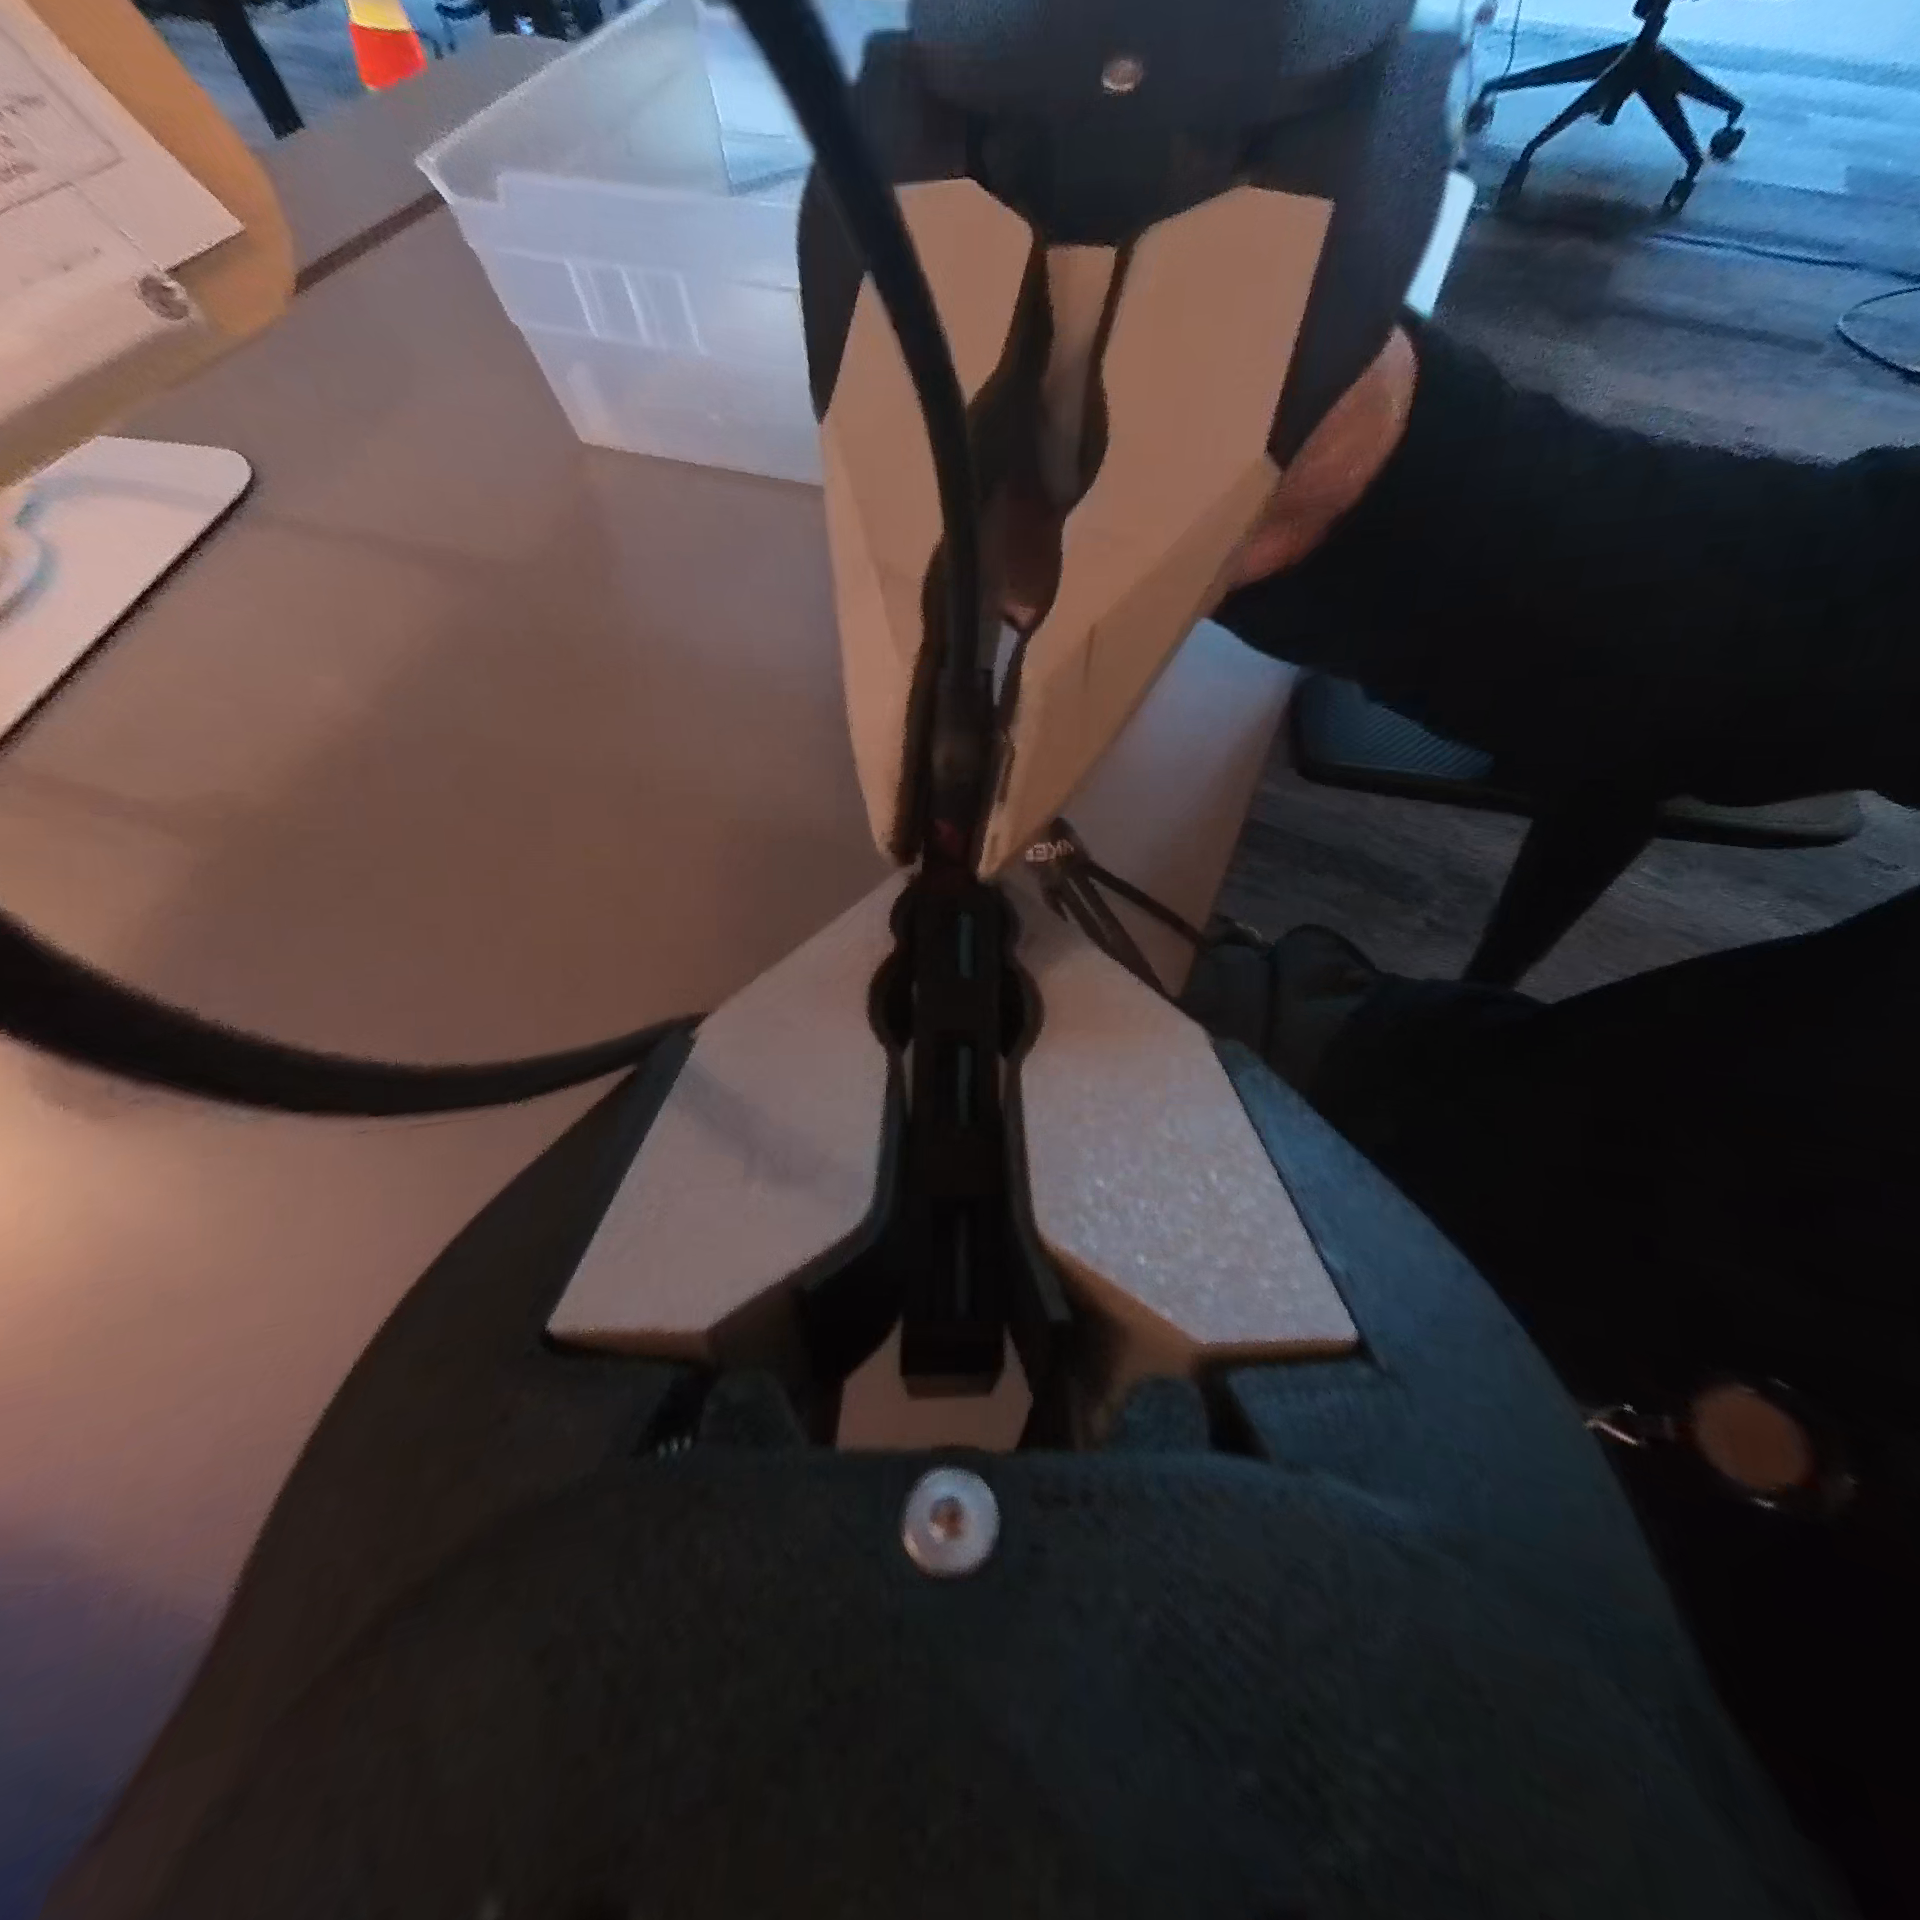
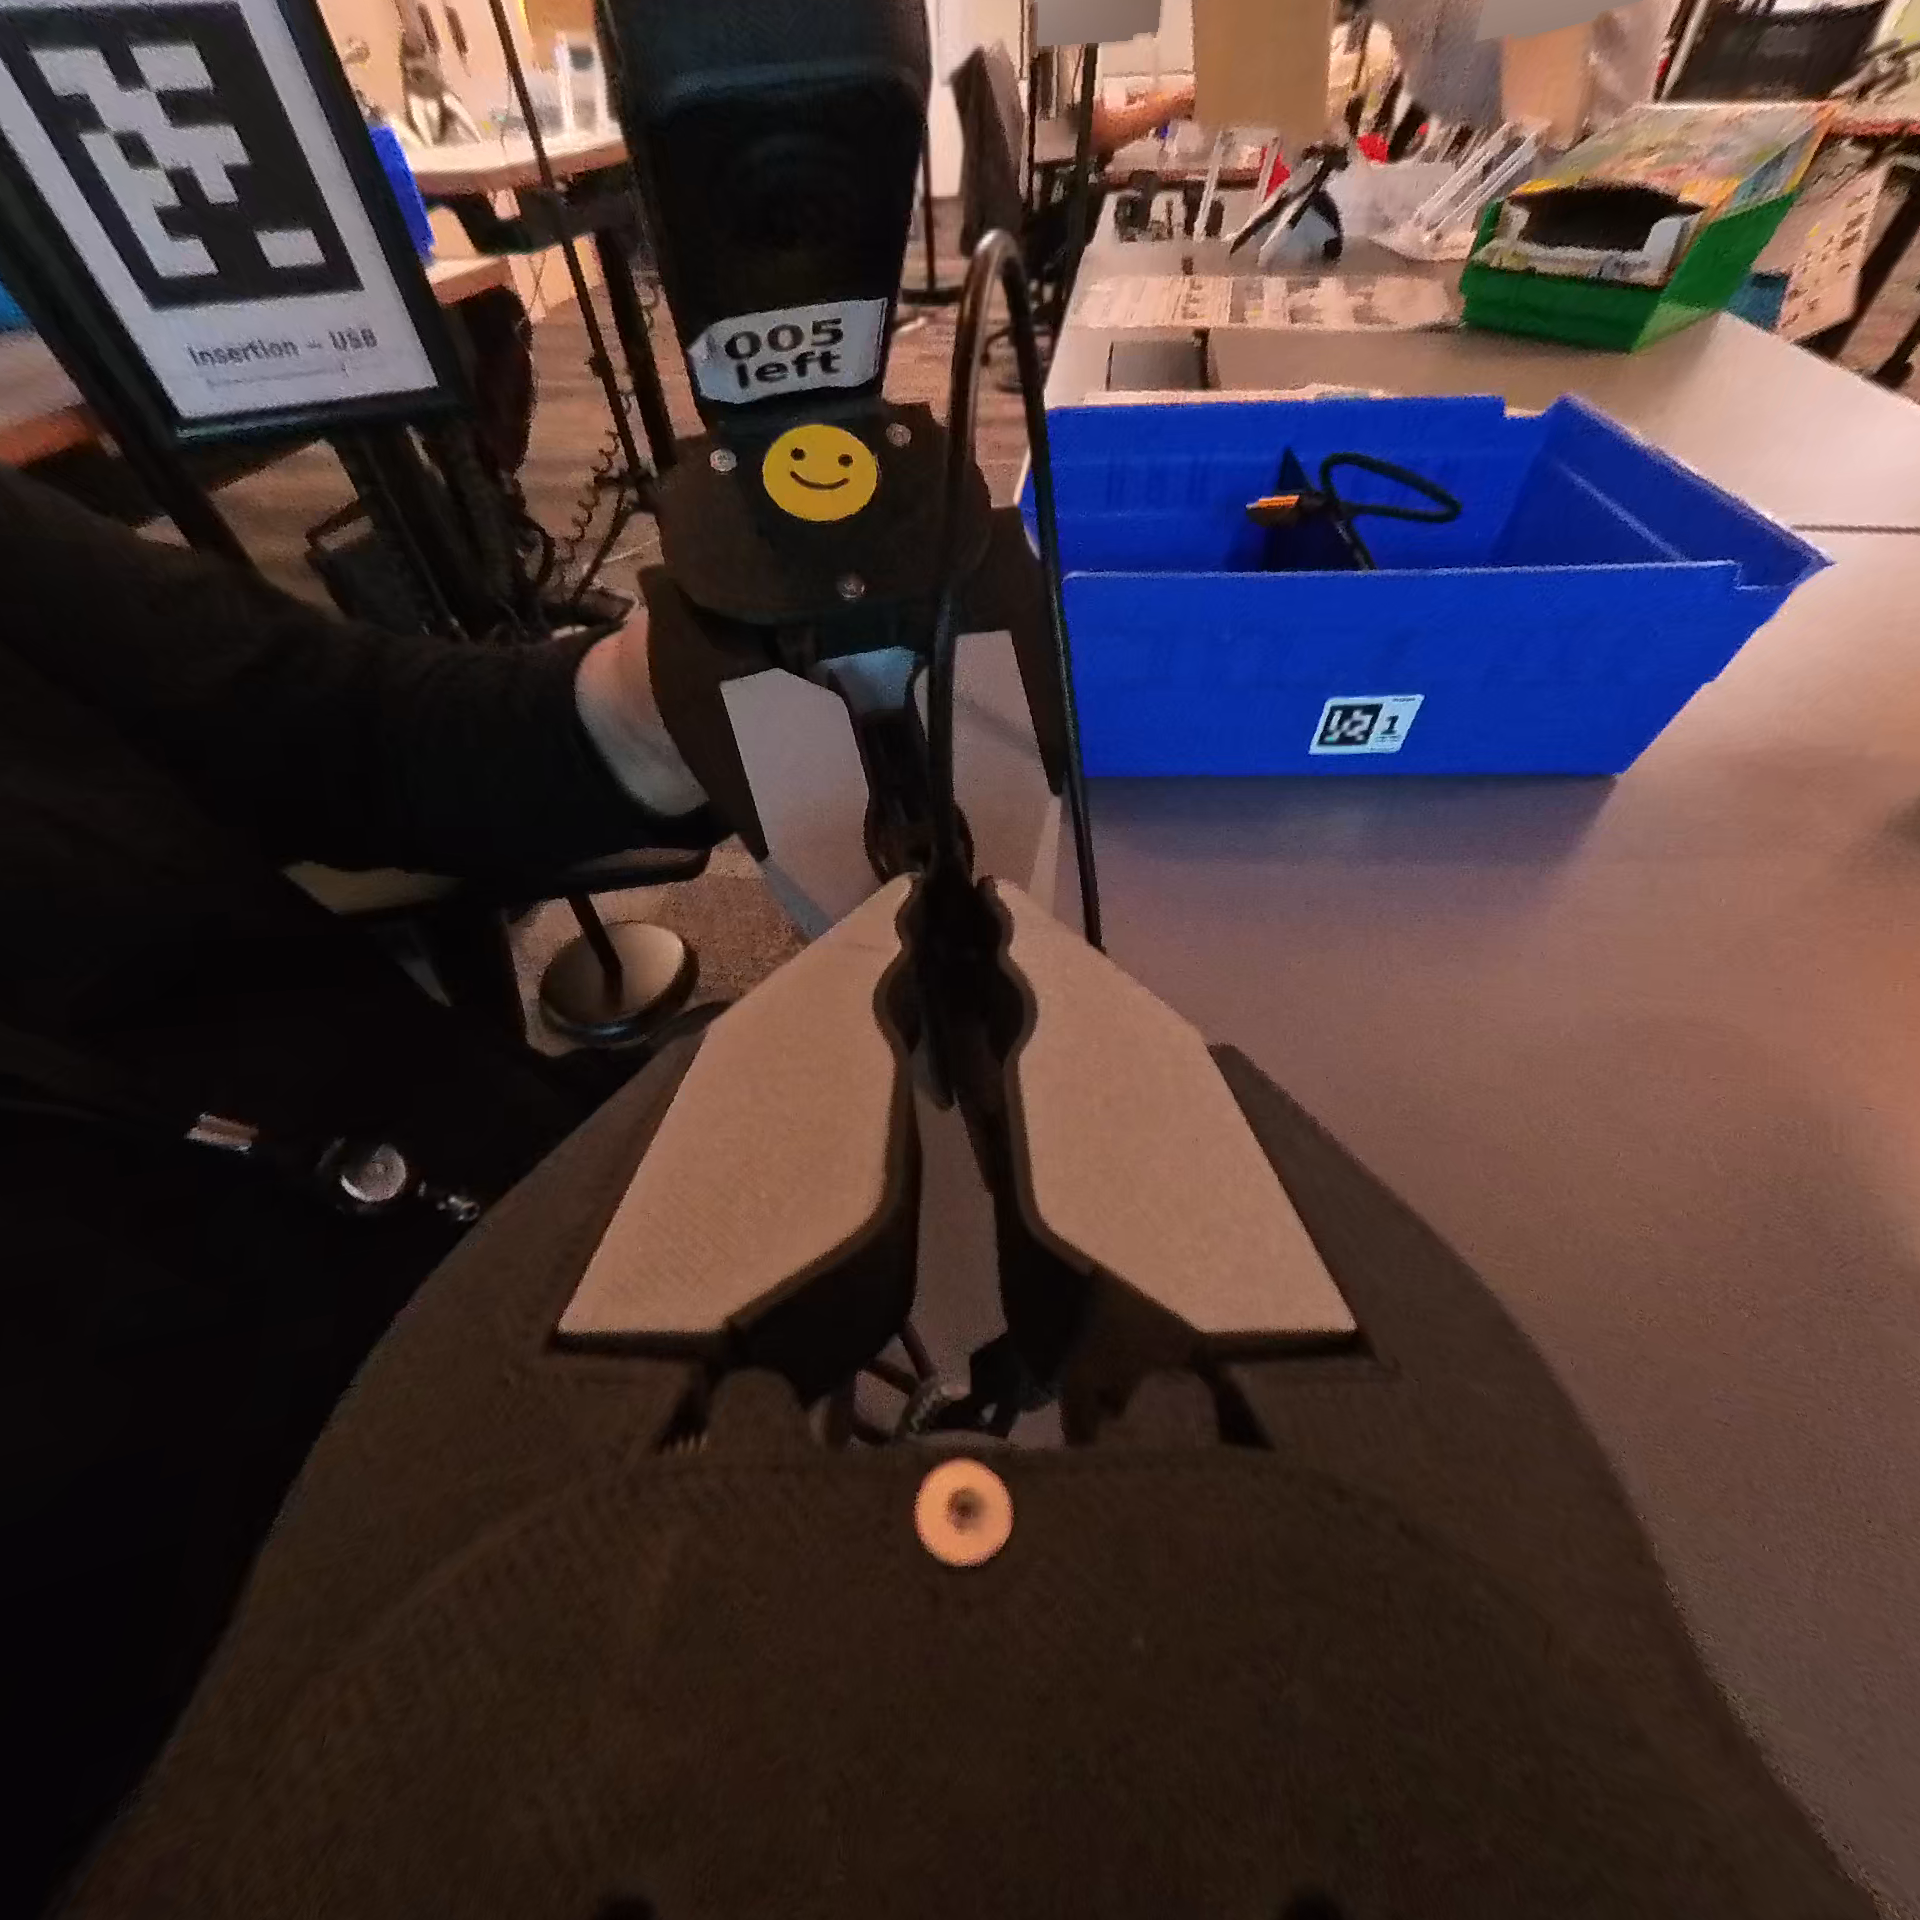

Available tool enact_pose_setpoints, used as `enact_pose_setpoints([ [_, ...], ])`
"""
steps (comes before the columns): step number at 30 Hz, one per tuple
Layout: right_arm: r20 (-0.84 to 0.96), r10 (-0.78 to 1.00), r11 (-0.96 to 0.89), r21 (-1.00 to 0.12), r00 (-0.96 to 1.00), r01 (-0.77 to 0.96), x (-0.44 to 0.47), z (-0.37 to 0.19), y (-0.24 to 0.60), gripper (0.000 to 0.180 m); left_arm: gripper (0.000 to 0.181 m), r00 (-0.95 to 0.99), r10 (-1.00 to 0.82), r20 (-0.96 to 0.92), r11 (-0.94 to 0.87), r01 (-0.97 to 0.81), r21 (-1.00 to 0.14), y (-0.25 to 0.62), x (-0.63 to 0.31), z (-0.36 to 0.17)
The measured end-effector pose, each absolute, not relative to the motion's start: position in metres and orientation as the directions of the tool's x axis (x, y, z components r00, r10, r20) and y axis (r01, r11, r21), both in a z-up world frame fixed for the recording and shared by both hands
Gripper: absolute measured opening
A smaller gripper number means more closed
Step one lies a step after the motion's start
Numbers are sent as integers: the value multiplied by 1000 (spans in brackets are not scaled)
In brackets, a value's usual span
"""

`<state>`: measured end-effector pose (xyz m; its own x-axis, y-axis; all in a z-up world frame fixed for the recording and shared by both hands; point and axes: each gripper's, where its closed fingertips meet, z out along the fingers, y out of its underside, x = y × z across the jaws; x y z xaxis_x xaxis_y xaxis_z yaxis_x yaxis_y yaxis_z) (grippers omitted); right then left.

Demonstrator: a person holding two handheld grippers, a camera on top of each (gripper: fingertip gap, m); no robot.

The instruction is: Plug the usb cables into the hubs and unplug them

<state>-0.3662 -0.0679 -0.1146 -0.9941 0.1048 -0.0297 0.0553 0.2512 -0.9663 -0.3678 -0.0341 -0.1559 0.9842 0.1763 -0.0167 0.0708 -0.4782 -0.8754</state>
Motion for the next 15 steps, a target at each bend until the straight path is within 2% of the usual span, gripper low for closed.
enact_pose_setpoints([
  [4, -36, 124, 203, -977, -992, 60, -370, -115, -76, 4, 9, 979, 201, 29, -471, 123, -874, -42, -371, -158],
  [15, -115, 114, 62, -991, -987, 122, -374, -109, -83, 3, 9, 971, 239, -13, -498, 111, -860, -53, -375, -157],
])
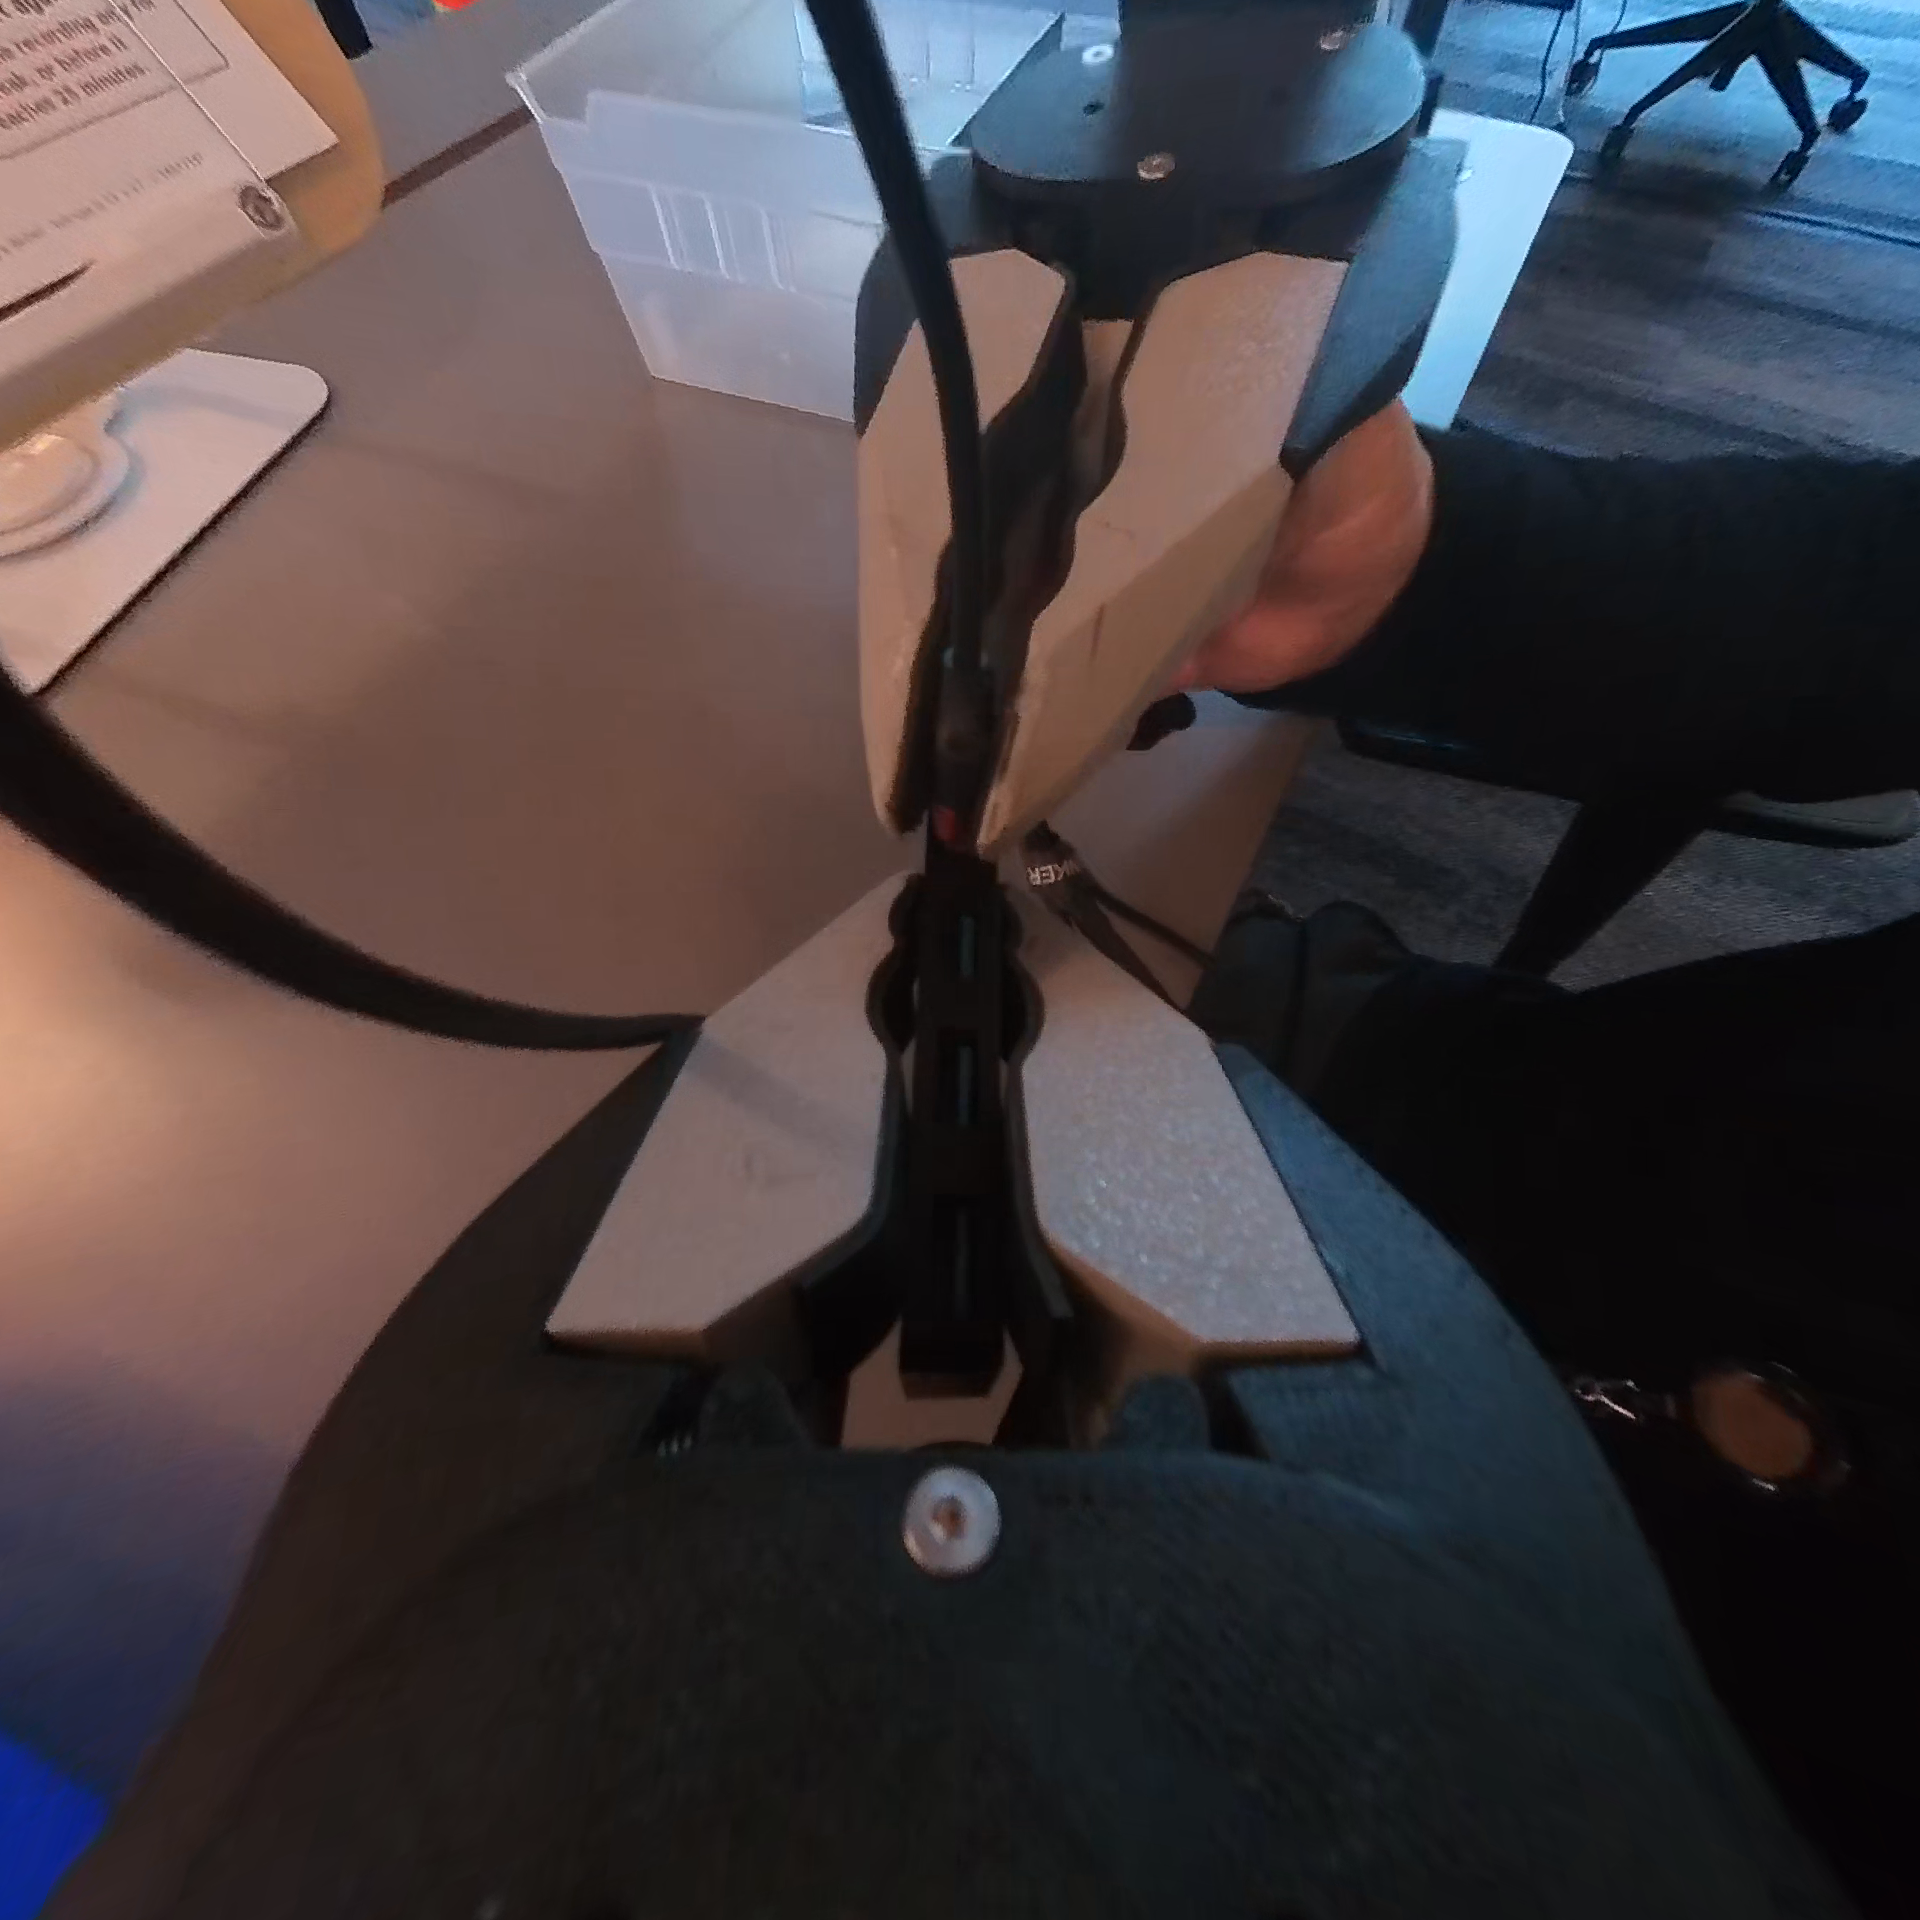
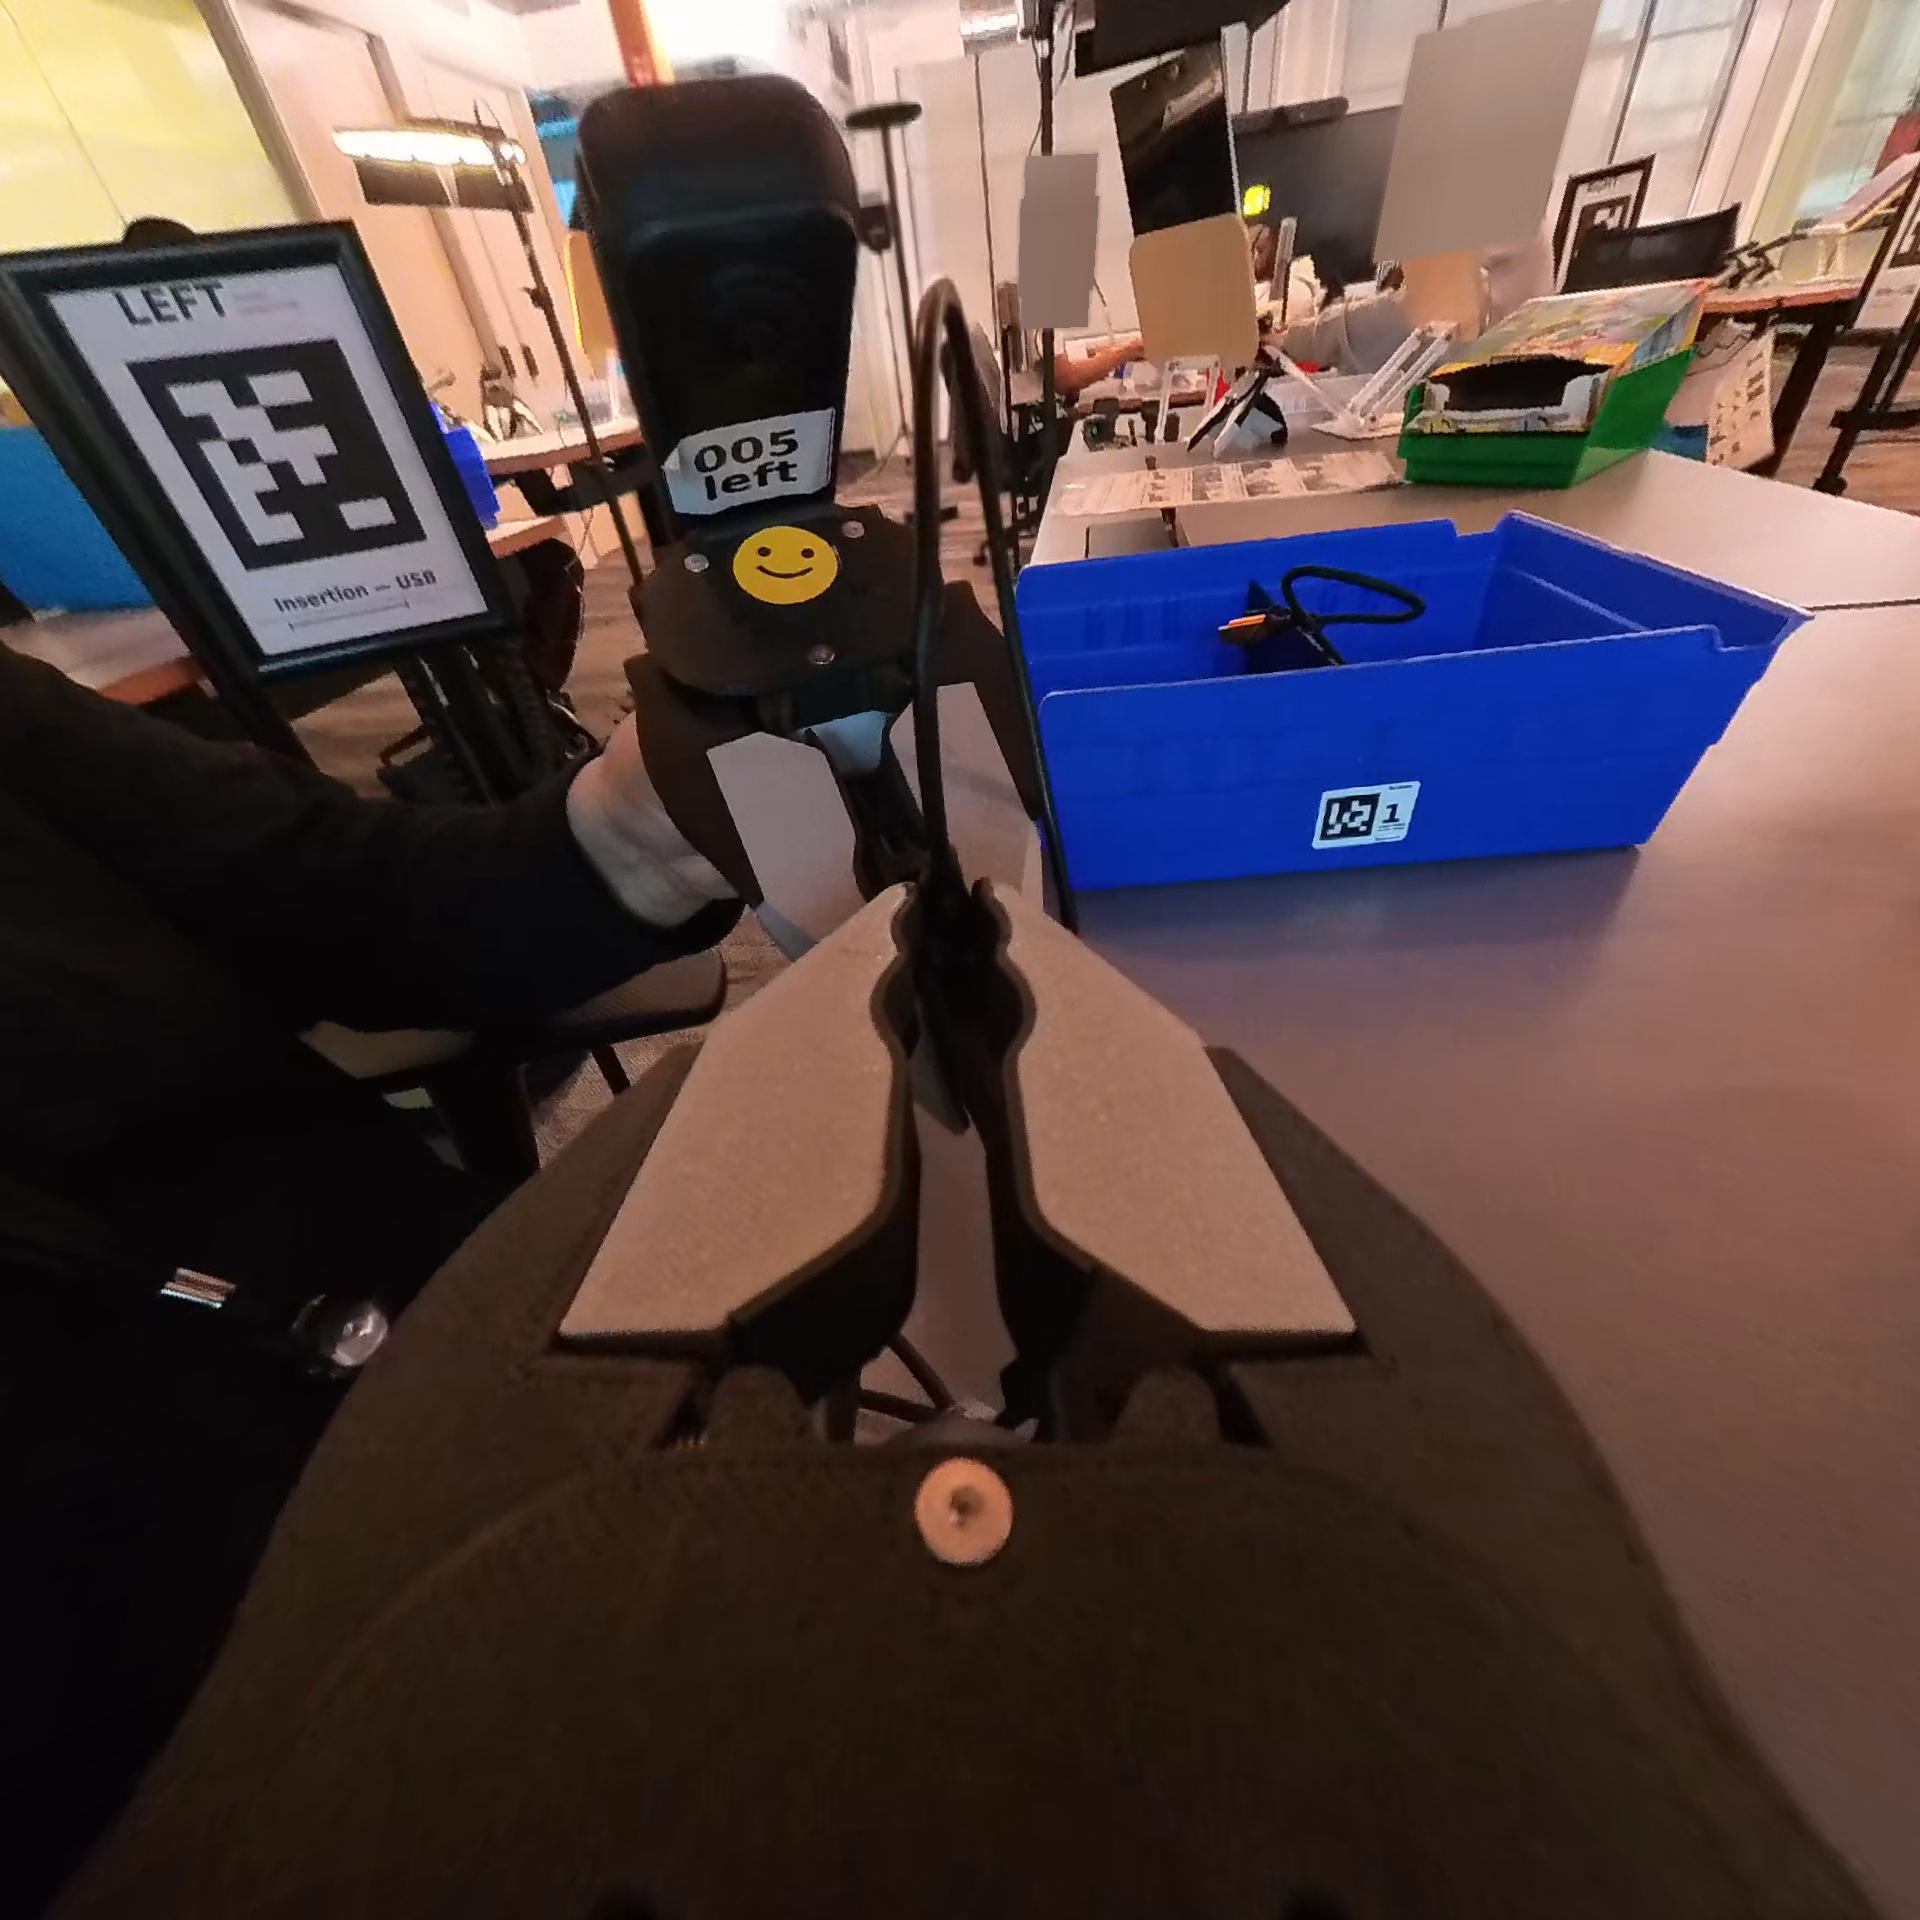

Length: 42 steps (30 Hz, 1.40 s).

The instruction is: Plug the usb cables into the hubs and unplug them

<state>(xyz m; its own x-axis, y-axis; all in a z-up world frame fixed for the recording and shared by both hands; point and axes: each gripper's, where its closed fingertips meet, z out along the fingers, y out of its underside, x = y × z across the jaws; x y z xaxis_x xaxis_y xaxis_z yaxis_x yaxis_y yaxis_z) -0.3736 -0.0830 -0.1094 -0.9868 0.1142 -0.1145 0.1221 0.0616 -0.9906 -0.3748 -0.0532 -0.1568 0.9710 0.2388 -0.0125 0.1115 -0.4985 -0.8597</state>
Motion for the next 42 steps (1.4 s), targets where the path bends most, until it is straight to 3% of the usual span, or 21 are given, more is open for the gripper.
enact_pose_setpoints([
  [13, -194, 91, -47, -981, -977, 191, -377, -102, -83, 3, 9, 967, 254, -7, -486, 121, -865, -55, -378, -153],
  [25, 71, 161, 329, -944, -984, -14, -372, -119, -63, 17, 10, 972, 232, -28, -509, 97, -855, -44, -370, -154],
  [42, -1, 85, 227, -974, -996, 20, -366, -109, -62, 9, 9, 981, 192, 26, -435, 108, -894, -38, -365, -145],
])
